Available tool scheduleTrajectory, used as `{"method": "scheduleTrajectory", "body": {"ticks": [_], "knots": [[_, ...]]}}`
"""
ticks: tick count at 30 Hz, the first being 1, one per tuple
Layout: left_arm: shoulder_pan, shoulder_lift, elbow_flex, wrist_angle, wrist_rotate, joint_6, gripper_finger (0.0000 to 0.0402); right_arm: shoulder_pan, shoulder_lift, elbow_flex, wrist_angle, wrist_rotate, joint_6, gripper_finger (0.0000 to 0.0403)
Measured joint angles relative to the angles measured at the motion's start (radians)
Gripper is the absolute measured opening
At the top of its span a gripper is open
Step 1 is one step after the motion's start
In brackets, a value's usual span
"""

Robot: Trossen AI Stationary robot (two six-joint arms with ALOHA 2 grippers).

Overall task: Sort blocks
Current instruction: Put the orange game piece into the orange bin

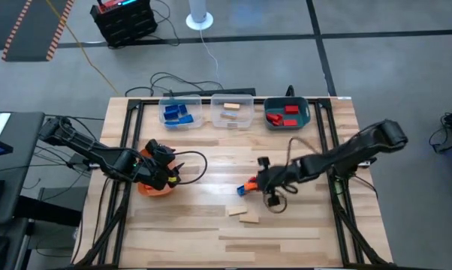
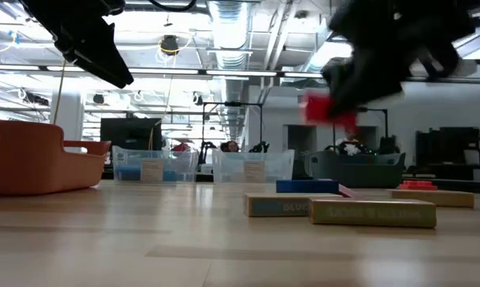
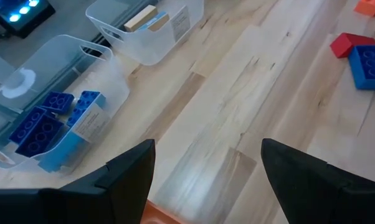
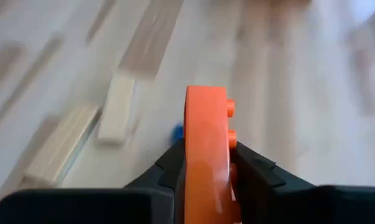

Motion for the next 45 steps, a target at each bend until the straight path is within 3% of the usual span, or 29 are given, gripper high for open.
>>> {"method": "scheduleTrajectory", "body": {"ticks": [5,9,16,21,28,36,45], "knots": [[0.000,0.002,0.000,0.003,0.000,-0.018,0.0285,-0.109,-0.163,0.005,0.004,0.002,-0.069,0.0134],[0.001,0.047,0.000,0.075,-0.013,0.017,0.0285,-0.192,-0.179,0.005,0.040,-0.024,-0.097,0.0118],[0.047,0.230,0.001,0.478,-0.007,0.324,0.0285,-0.226,-0.045,0.005,0.321,-0.067,-0.137,0.0130],[0.109,0.309,0.002,0.674,0.128,0.477,0.0280,-0.214,0.046,0.026,0.432,-0.117,-0.165,0.0127],[0.196,0.369,0.002,0.820,0.302,0.537,0.0269,-0.165,0.155,0.153,0.433,-0.126,-0.225,0.0126],[0.196,0.388,0.001,0.922,0.335,0.599,0.0268,-0.160,0.246,0.265,0.380,-0.126,-0.257,0.0127],[0.192,0.386,0.003,0.949,0.349,0.605,0.0261,-0.173,0.240,0.274,0.387,-0.124,-0.276,0.0127]]}}
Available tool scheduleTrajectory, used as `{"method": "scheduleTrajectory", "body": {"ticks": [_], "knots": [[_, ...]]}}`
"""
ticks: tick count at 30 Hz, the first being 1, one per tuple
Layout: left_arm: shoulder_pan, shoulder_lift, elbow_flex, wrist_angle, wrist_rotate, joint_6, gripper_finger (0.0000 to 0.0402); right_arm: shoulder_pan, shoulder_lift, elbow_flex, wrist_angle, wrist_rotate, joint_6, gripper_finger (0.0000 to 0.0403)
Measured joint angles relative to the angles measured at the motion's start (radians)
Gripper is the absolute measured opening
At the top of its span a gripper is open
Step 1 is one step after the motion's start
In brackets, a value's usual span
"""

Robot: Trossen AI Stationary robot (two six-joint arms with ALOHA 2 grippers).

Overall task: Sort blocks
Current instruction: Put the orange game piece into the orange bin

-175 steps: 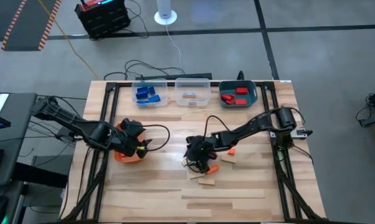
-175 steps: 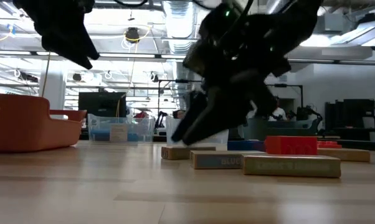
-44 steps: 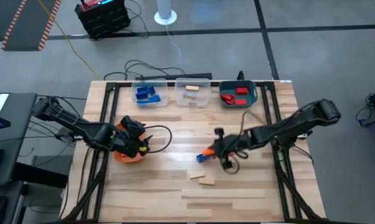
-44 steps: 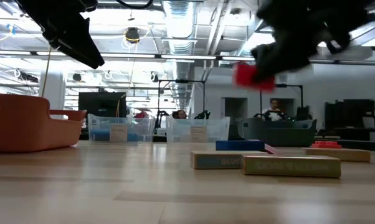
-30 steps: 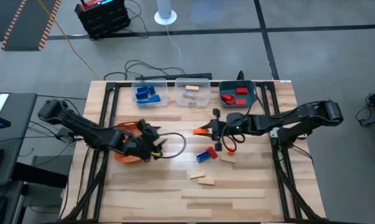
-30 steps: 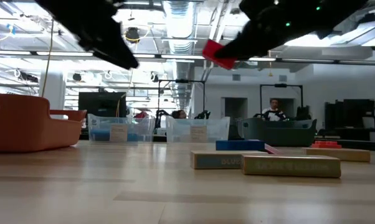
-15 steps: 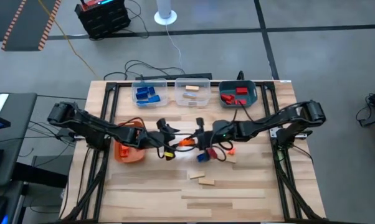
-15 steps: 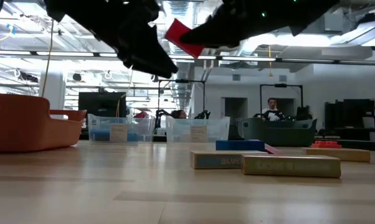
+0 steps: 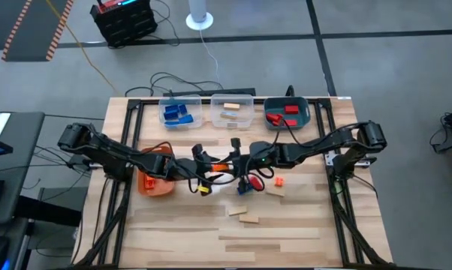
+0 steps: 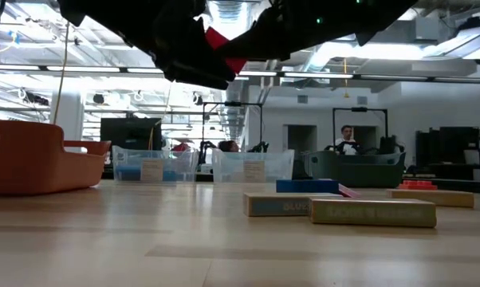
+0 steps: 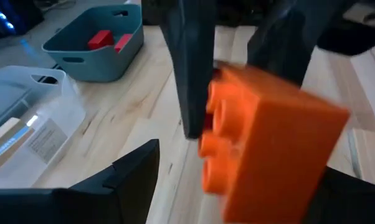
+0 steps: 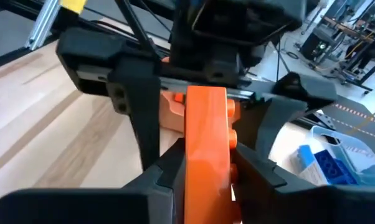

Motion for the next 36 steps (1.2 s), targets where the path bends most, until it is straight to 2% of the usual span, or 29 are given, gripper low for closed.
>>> {"method": "scheduleTrajectory", "body": {"ticks": [6,12,19,24,28,31,36], "knots": [[0.000,0.001,0.000,0.036,0.000,0.023,0.0213,0.000,0.001,0.000,-0.028,0.001,-0.002,0.0127],[0.000,0.001,0.005,0.041,0.001,0.079,0.0122,-0.001,0.001,0.000,-0.037,0.007,-0.003,0.0131],[0.000,0.001,0.007,0.037,0.001,0.100,0.0018,0.005,-0.006,0.000,-0.053,0.017,0.008,0.0182],[-0.004,-0.011,0.011,0.045,-0.004,0.096,0.0001,0.008,-0.037,-0.001,-0.104,0.010,0.042,0.0233],[-0.005,-0.032,0.011,0.044,-0.005,0.069,0.0000,0.008,-0.062,-0.002,-0.147,0.008,0.052,0.0248],[-0.005,-0.036,0.011,0.043,0.039,0.049,0.0000,0.001,-0.064,-0.002,-0.156,0.008,0.059,0.0237],[-0.005,-0.028,0.011,0.002,0.069,0.002,0.0006,0.001,-0.064,-0.002,-0.155,0.008,0.060,0.0182]]}}
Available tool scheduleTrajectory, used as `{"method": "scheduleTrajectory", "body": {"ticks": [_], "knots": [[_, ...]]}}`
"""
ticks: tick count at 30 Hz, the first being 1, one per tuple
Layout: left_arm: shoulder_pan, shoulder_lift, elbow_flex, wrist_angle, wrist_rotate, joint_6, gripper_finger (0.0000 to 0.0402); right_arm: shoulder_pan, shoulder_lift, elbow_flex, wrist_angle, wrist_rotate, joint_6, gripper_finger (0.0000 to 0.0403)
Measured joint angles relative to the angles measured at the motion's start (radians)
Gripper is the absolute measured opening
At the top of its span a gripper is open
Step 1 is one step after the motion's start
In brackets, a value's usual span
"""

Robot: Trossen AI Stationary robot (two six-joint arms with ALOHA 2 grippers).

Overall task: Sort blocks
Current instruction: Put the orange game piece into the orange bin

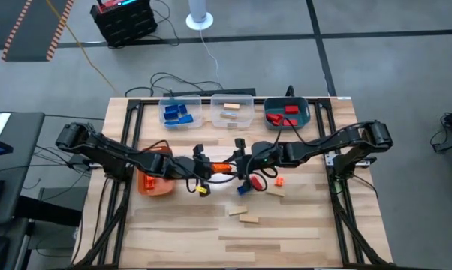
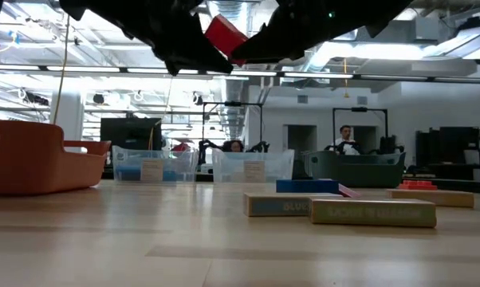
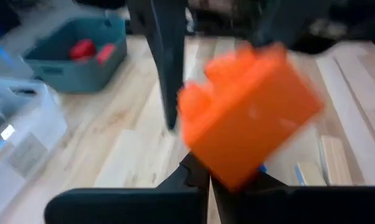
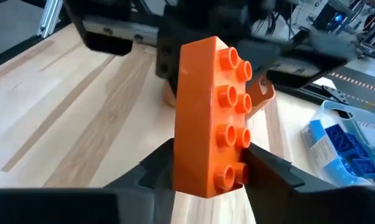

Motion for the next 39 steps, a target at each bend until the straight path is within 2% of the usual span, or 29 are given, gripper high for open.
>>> {"method": "scheduleTrajectory", "body": {"ticks": [7,12,15,19,23,26,34,39], "knots": [[-0.004,0.002,0.000,-0.043,0.005,-0.032,0.0008,-0.001,0.000,0.000,-0.005,0.004,-0.003,0.0174],[-0.031,-0.002,0.000,-0.097,0.004,-0.060,0.0019,0.005,0.000,0.000,-0.023,0.004,-0.002,0.0198],[-0.057,-0.003,0.000,-0.105,-0.018,-0.027,0.0057,0.008,0.000,0.000,-0.065,0.005,0.001,0.0191],[-0.086,-0.003,0.000,-0.109,-0.105,0.034,0.0132,0.006,0.000,0.000,-0.094,0.005,0.001,0.0172],[-0.092,-0.003,-0.001,-0.143,-0.204,0.065,0.0199,0.006,0.000,0.000,-0.117,0.005,0.012,0.0179],[-0.092,-0.003,-0.001,-0.158,-0.245,0.071,0.0227,0.006,0.000,0.000,-0.119,0.005,0.024,0.0193],[-0.097,-0.003,-0.001,-0.063,-0.248,0.243,0.0235,0.006,0.000,0.001,-0.124,0.005,0.027,0.0176],[-0.097,0.000,-0.002,0.024,-0.209,0.350,0.0234,0.005,0.000,0.001,-0.121,0.005,0.042,0.0185]]}}
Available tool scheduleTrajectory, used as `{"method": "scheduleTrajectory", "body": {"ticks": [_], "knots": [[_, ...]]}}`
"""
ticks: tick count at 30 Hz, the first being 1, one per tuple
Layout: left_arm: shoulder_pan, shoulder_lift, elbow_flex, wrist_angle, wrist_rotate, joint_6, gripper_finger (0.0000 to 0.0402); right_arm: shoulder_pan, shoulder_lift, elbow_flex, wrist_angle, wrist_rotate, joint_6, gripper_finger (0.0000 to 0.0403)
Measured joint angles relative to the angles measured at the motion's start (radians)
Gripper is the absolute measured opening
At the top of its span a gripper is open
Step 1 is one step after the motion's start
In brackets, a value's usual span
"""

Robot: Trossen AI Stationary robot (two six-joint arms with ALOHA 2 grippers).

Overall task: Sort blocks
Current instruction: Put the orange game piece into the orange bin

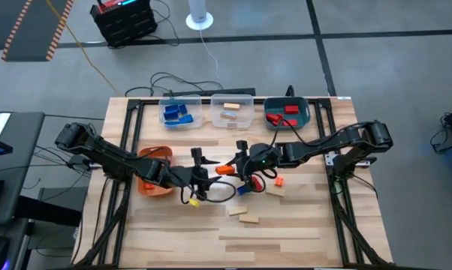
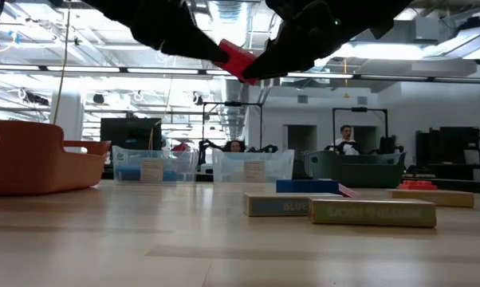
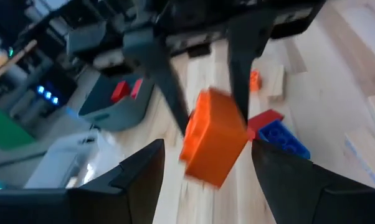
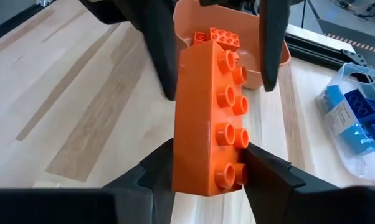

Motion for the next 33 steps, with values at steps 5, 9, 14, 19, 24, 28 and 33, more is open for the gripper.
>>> {"method": "scheduleTrajectory", "body": {"ticks": [5,9,14,19,24,28,33], "knots": [[0.005,0.001,0.000,0.026,0.035,0.072,0.0231,0.000,0.000,0.001,0.008,0.000,0.008,0.0188],[0.006,0.001,0.000,0.028,0.034,0.106,0.0194,0.000,0.000,0.001,0.025,-0.005,0.009,0.0183],[0.009,0.001,0.000,0.031,0.033,0.112,0.0105,0.004,0.000,0.001,0.058,-0.011,0.029,0.0197],[0.016,0.000,0.000,0.046,0.034,0.066,0.0085,0.003,0.000,0.002,0.052,-0.011,0.043,0.0235],[-0.015,-0.076,0.000,-0.066,0.034,-0.045,0.0085,0.003,-0.022,0.055,-0.165,0.003,0.054,0.0258],[-0.055,-0.210,0.008,-0.394,0.034,-0.322,0.0091,0.003,-0.041,0.090,-0.368,0.070,0.109,0.0259],[-0.132,-0.350,0.036,-0.947,0.104,-0.840,0.0099,0.000,-0.071,0.090,-0.582,0.234,0.179,0.0260]]}}
